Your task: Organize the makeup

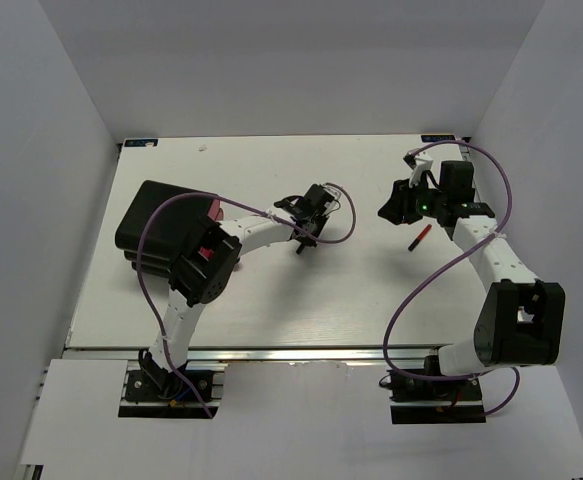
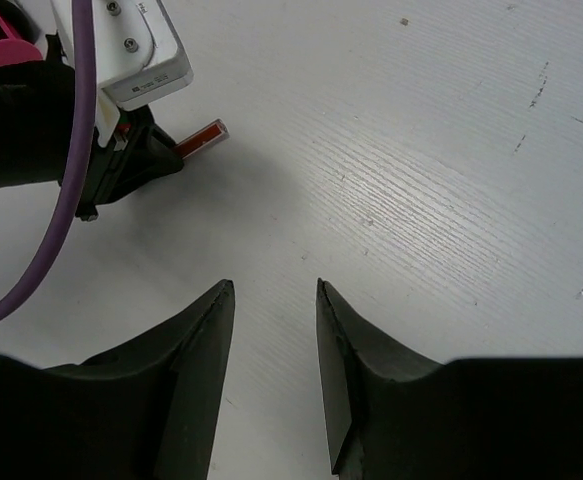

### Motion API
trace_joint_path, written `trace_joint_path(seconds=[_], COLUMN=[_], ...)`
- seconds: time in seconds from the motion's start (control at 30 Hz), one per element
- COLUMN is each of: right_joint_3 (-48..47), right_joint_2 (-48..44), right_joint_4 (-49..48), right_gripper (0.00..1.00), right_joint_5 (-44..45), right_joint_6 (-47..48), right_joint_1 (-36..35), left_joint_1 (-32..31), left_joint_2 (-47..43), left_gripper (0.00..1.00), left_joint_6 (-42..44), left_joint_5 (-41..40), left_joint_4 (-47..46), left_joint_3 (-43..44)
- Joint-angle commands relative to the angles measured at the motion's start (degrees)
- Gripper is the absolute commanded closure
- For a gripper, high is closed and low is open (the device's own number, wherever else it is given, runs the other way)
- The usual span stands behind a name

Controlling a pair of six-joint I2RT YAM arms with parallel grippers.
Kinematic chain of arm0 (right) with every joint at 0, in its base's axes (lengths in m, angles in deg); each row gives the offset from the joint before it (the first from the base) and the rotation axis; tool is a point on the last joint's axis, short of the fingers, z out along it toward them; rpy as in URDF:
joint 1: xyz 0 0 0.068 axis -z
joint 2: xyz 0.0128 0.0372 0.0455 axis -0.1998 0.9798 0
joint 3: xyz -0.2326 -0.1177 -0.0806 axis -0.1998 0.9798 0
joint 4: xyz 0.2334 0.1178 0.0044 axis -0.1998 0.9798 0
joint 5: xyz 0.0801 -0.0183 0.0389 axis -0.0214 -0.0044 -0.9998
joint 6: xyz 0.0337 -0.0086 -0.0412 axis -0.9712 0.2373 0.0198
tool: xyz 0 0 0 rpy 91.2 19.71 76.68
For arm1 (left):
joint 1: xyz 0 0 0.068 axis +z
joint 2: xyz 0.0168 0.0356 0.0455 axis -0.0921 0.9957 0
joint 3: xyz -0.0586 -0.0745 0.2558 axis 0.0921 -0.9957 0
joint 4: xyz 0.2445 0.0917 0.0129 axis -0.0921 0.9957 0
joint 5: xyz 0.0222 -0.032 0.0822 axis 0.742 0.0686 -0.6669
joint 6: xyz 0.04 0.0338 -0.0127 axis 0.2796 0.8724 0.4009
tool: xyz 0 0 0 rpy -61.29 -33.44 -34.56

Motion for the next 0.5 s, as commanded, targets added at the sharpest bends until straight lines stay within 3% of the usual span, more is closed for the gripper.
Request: trace_joint_path(seconds=[0.0,0.07,0.47], right_joint_3=[-0.8,-0.5,1.9], right_joint_2=[-1.2,-1.2,-1.0], right_joint_4=[-0.2,0.2,-1.1], right_gripper=[0.56,0.56,0.56], right_joint_5=[-0.1,0.1,0.3], right_joint_6=[0.5,1.0,1.7], right_joint_1=[0.5,0.5,0.5], left_joint_1=[0.3,0.3,1.8], left_joint_2=[-3.5,-5.3,-21.4], left_gripper=[0.96,1.00,1.00], left_joint_6=[0.5,0.4,4.7], left_joint_5=[-4.3,-6.0,-22.8], left_joint_4=[0.7,1.5,8.6], left_joint_3=[-1.1,-1.5,-12.7])
